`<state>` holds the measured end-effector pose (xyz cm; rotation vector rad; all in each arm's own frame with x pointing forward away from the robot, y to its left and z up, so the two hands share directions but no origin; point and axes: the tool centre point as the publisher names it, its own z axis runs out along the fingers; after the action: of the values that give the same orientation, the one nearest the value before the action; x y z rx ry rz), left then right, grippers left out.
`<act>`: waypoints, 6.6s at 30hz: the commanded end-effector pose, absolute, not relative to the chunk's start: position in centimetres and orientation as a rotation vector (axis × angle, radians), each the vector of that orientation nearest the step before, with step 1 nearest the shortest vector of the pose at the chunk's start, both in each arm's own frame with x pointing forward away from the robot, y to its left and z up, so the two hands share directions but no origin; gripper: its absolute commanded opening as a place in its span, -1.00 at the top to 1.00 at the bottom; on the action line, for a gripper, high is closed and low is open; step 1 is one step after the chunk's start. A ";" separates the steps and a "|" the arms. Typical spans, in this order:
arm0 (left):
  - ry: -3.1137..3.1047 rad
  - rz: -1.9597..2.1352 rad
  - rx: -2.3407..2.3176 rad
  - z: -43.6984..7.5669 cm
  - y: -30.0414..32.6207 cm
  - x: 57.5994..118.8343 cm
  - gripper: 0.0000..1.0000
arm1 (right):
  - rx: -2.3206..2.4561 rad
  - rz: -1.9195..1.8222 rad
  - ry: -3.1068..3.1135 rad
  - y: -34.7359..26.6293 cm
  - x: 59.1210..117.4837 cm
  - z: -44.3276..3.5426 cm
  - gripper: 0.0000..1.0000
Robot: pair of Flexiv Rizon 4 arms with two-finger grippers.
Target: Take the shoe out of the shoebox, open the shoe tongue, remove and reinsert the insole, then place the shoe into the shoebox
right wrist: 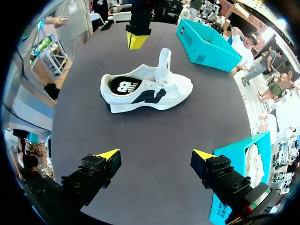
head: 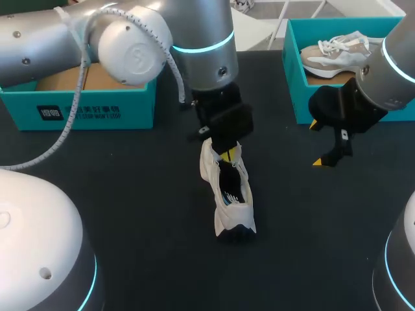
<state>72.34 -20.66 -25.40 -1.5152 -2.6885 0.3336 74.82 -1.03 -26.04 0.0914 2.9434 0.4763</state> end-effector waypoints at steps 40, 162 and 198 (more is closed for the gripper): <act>-2.392 0.007 -1.759 -37.7 -21.5 71.6 1.00 | 0.091 0.474 2.944 -0.9 74.9 -26.1 -1.00; -2.356 -0.279 -2.318 -30.3 -20.5 77.1 -1.00 | 0.091 0.474 2.944 -0.9 74.9 -26.1 -1.00; -2.312 -0.194 -2.377 -29.3 -20.2 83.0 -0.70 | 0.091 0.474 2.944 -0.9 74.9 -26.1 -1.00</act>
<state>82.70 -19.94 -28.83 -2.3749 -2.3171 -0.2012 74.81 -1.04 -26.01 0.0911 2.9434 0.4761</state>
